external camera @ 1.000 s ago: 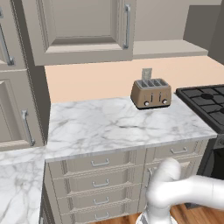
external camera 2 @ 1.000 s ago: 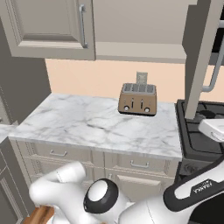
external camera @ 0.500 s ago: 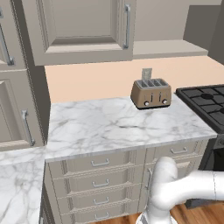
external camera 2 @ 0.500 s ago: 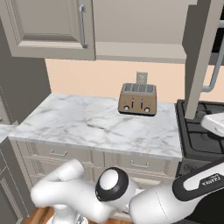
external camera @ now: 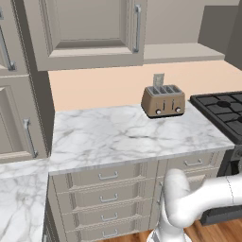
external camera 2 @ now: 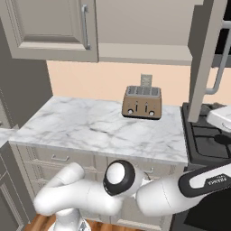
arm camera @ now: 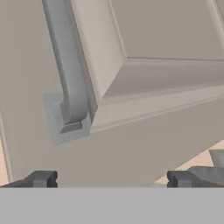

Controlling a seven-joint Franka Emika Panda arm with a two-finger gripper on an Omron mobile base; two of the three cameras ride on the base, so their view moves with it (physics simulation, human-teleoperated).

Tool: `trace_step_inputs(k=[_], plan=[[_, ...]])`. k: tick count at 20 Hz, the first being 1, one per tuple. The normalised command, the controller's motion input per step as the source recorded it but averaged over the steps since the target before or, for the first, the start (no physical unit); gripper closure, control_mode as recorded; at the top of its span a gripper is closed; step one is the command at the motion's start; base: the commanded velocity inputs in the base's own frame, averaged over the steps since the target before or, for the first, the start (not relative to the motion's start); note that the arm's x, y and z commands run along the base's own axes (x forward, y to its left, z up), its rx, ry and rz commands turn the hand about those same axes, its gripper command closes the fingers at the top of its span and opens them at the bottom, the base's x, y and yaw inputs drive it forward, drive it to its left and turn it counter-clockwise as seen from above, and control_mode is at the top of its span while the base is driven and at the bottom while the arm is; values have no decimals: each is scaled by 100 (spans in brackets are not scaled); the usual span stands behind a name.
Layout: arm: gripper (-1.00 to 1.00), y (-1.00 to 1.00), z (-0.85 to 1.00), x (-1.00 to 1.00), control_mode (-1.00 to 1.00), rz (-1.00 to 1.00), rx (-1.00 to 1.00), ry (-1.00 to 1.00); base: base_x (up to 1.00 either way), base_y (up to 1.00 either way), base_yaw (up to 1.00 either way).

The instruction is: Open the cabinet. Pick the dish brush and place it next to the sink. Then close the cabinet.

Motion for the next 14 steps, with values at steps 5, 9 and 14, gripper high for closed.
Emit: trace_step_inputs(k=[5, 9, 14], plan=[[-100, 28, 4, -22, -100, 12, 0, 0, 0, 0, 0], [-100, 37, 2, -20, -100, 11, 0, 0, 0, 0, 0], [-100, 48, 2, -8, -100, 7, 0, 0, 0, 0, 0]])
